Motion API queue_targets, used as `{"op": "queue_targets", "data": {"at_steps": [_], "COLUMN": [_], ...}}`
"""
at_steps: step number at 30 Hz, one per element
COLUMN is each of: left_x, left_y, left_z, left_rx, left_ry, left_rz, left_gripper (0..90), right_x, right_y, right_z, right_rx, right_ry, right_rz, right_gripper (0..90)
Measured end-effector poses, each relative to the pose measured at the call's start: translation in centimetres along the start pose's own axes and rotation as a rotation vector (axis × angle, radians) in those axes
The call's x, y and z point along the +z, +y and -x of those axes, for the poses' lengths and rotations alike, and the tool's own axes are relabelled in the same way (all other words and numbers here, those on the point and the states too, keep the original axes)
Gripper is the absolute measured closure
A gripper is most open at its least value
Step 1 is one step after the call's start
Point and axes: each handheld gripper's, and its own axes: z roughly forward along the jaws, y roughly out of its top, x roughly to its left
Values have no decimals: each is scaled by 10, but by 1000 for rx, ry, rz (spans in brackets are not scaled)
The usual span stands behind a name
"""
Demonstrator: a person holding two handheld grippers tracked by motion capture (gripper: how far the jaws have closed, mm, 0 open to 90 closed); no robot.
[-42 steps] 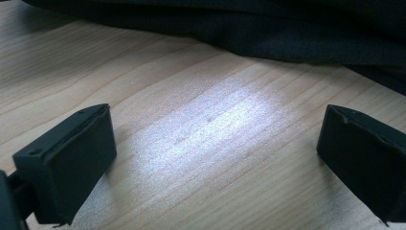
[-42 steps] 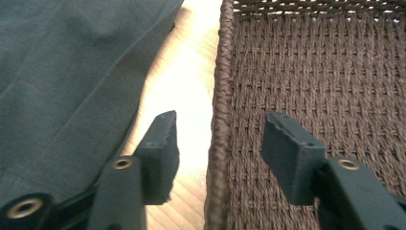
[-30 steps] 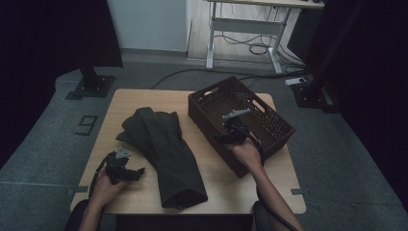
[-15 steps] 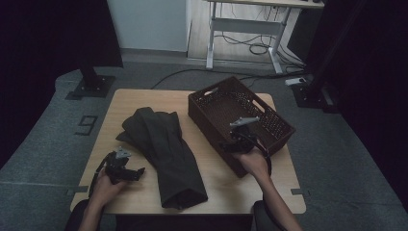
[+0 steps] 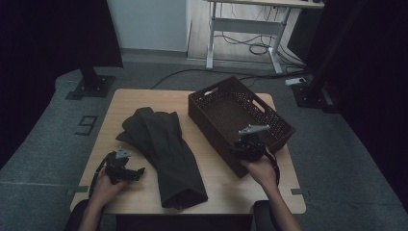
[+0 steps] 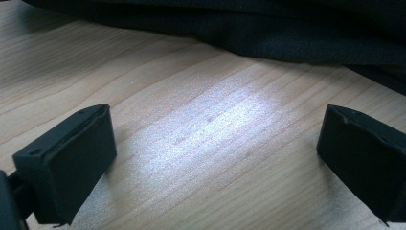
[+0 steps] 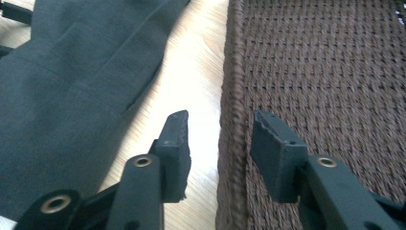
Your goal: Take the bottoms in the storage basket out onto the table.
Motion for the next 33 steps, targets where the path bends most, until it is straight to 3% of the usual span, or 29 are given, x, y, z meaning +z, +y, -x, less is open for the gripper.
{"op": "queue_targets", "data": {"at_steps": [6, 20, 26, 33], "left_x": [0, 0, 0, 0], "left_y": [0, 0, 0, 0], "left_z": [0, 0, 0, 0], "left_rx": [-1, -1, -1, -1], "left_ry": [0, 0, 0, 0], "left_rz": [0, 1, 1, 1], "left_gripper": [0, 0, 0, 0], "right_x": [-7, -16, -16, -16], "right_y": [-8, -28, -29, -29], "right_z": [1, 3, 4, 16], "right_rx": [21, 53, 68, 104], "right_ry": [-11, -37, -42, -48], "right_rz": [-8, -18, -6, -2], "right_gripper": [696, 801, 821, 820]}}
